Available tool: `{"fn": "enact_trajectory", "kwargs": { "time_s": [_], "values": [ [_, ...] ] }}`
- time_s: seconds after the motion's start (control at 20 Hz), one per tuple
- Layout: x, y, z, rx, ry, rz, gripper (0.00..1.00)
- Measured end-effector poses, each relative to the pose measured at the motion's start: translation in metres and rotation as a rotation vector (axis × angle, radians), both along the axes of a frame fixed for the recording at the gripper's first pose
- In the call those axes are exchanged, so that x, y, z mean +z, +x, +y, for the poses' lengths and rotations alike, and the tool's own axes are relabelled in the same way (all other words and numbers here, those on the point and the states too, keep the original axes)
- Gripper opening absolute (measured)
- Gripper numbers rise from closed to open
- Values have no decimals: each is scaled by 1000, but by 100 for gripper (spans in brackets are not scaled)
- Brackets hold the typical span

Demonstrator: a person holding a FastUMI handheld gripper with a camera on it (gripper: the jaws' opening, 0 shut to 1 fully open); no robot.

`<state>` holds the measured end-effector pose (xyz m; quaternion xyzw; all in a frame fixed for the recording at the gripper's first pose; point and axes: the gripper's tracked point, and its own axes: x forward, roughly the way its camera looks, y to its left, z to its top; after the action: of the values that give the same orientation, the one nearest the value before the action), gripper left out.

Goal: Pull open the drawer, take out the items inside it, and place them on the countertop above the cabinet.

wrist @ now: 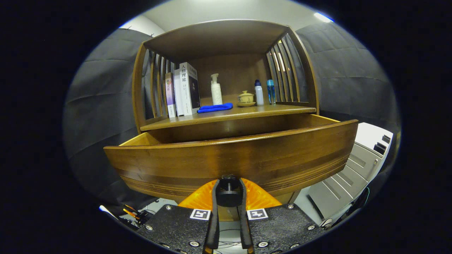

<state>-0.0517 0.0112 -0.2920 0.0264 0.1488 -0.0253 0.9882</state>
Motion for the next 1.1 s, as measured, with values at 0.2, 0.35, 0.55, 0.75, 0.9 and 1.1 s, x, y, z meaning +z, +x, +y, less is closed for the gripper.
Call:
{"fn": "enact_trajectory", "kwargs": {
  "time_s": [0.2, 0.35, 0.55, 0.75, 0.9, 1.1],
  "values": [
    [-1, -12, 2, 7, -5, -3, 24],
    [0, -12, 2, 13, -1, -19, 28],
    [2, -15, 8, 46, -20, -6, 44],
    [30, -22, 15, 83, 52, -57, 84],
    [61, -22, 14, 76, 54, -102, 95],
    [96, -8, 10, 79, -18, -107, 95]
  ]
}}
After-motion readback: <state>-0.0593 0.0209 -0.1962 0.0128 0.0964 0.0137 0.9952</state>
